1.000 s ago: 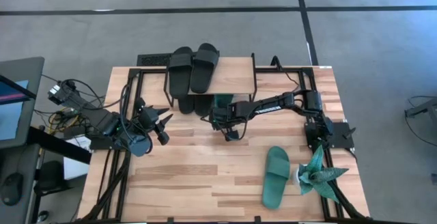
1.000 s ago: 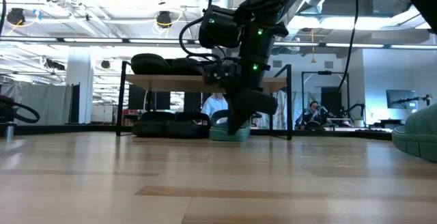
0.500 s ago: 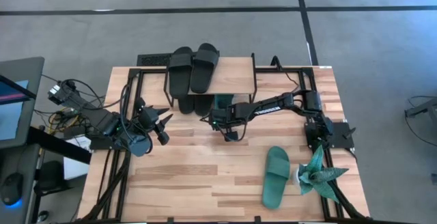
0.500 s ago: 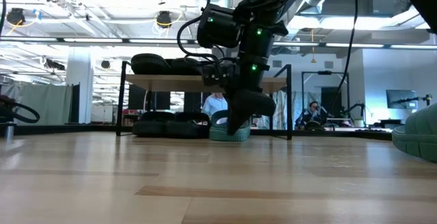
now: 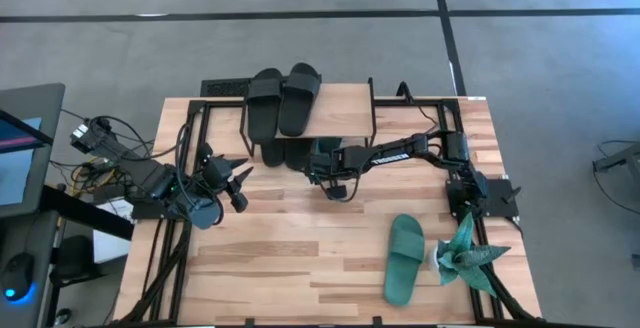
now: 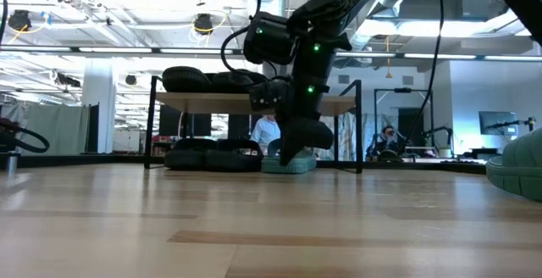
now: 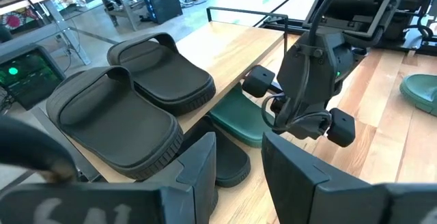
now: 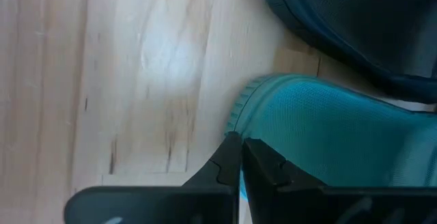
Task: Pick and place slides into the shelf
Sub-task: Put the green slipper under the shelf
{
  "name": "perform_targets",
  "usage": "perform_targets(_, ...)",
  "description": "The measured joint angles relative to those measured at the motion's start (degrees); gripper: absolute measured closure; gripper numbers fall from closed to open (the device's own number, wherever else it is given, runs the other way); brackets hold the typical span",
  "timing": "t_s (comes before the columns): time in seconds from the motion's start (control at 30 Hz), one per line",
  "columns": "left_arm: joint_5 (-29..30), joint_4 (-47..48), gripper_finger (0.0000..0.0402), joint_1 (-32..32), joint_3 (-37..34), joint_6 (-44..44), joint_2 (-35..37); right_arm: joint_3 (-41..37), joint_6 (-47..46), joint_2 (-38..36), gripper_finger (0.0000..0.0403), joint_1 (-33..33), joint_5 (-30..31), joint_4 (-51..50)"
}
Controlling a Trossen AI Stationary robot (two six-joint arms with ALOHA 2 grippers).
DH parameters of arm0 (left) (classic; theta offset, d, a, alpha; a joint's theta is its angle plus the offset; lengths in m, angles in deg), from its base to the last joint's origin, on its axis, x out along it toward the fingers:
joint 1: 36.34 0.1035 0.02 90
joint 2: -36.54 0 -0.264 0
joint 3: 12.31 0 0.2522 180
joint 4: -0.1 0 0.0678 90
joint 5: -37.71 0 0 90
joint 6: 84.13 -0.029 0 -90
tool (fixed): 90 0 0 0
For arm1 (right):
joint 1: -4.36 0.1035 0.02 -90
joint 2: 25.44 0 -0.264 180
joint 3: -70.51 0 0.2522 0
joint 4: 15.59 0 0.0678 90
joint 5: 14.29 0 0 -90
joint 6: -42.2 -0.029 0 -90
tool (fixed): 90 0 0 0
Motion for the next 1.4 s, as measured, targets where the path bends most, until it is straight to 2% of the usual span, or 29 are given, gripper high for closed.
perform_targets(0.3, 0.0, -0.3, 0.0292, 0.0, 0.0, 0.0, 0.0, 0.1, 6.4, -0.1, 0.0403, 3.6, -1.9, 3.1)
perform_targets(0.73, 0.0, -0.8, 0.0292, 0.0, 0.0, 0.0, 0.0, -0.5, 2.6, -0.3, 0.0399, 4.6, -2.5, 1.7)
perform_targets(1.1, -0.2, -0.8, 0.0292, 0.0, 0.0, 0.0, 0.0, -0.4, 1.9, -0.3, 0.03, 4.6, -2.4, 1.5)
perform_targets(1.4, -0.4, -0.8, 0.0292, 0.0, 0.0, -0.5, 0.0, 0.6, -3.0, -0.3, 0.0251, 5.0, -2.2, 0.8)
